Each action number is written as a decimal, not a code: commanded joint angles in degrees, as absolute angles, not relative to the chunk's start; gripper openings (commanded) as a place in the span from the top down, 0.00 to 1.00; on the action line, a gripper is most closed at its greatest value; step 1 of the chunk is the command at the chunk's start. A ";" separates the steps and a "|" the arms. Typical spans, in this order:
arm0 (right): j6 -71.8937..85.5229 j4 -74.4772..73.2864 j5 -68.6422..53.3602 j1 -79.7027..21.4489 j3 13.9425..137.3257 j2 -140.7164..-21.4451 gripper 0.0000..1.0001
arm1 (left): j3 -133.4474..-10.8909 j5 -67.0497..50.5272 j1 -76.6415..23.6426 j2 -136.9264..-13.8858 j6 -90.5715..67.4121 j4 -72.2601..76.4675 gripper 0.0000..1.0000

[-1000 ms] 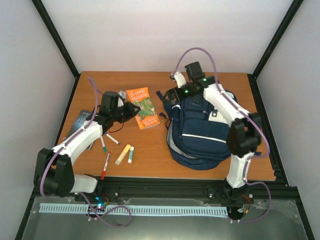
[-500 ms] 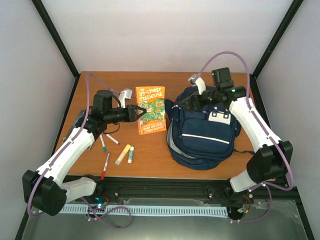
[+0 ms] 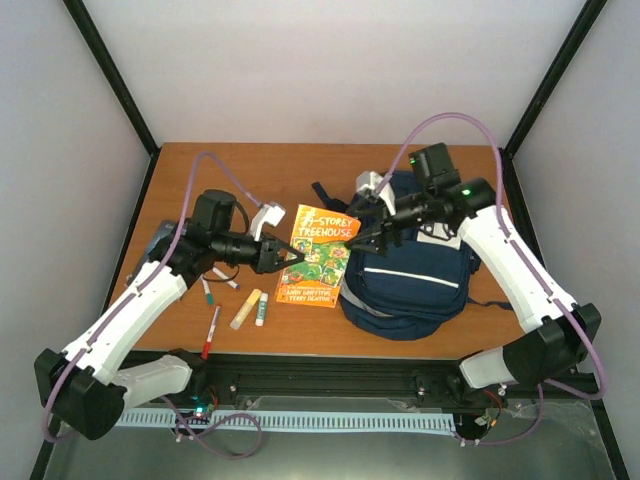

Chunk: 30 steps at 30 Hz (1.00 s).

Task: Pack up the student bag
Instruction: Pick up the book from the center of the board.

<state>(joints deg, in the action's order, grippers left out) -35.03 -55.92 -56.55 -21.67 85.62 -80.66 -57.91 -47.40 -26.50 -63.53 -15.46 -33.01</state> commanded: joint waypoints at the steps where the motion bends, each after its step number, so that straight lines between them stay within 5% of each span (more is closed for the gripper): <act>1: -37.21 -57.57 -56.70 -28.19 84.64 -82.75 0.08 | -60.42 -53.17 -29.42 -60.46 -9.53 -35.34 0.99; 19: -40.56 -66.07 -59.78 -32.45 86.50 -86.75 0.19 | -62.70 -55.14 -37.70 -61.55 -0.95 -43.54 0.99; 22: -44.34 -71.35 -61.90 -34.35 87.00 -89.19 0.37 | -63.80 -53.44 -37.66 -62.13 -0.11 -44.87 0.99; 28: -46.25 -76.57 -62.96 -34.33 89.81 -90.54 0.94 | -63.76 -50.12 -37.70 -62.48 0.04 -45.01 0.99; 29: -46.05 -76.77 -63.12 -33.99 90.39 -90.51 0.97 | -63.54 -50.08 -37.70 -62.49 0.02 -44.78 0.89; 30: -46.05 -77.20 -63.60 -33.14 91.18 -90.51 0.97 | -63.30 -49.79 -37.70 -62.42 -0.02 -44.41 0.68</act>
<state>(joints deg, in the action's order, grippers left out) -43.51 -73.56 -62.37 -34.11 87.96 -90.61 -60.36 -48.38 -37.19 -63.29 -1.21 -47.59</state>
